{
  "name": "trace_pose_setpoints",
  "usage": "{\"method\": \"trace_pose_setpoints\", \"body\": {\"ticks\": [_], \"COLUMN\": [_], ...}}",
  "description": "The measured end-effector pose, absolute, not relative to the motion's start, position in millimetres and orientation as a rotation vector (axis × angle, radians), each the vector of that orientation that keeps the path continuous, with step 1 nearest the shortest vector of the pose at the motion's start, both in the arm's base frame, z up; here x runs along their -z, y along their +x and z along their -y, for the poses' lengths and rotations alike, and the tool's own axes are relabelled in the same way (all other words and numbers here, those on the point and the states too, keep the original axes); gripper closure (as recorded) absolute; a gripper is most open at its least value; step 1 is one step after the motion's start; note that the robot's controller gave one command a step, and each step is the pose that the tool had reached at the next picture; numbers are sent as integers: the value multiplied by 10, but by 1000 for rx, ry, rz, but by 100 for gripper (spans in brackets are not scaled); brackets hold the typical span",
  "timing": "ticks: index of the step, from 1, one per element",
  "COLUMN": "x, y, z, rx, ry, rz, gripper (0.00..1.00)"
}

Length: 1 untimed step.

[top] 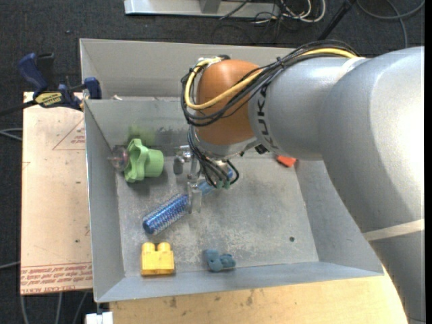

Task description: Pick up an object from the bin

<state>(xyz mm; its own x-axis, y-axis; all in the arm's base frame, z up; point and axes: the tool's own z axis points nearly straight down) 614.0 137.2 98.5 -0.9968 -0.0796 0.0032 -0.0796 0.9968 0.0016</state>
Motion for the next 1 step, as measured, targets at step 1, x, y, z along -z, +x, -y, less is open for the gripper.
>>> {"method": "trace_pose_setpoints", "body": {"ticks": [1], "x": [-678], "y": [5709], "z": [-1572], "rx": [2], "ry": [179], "rz": [3132], "gripper": [0]}}
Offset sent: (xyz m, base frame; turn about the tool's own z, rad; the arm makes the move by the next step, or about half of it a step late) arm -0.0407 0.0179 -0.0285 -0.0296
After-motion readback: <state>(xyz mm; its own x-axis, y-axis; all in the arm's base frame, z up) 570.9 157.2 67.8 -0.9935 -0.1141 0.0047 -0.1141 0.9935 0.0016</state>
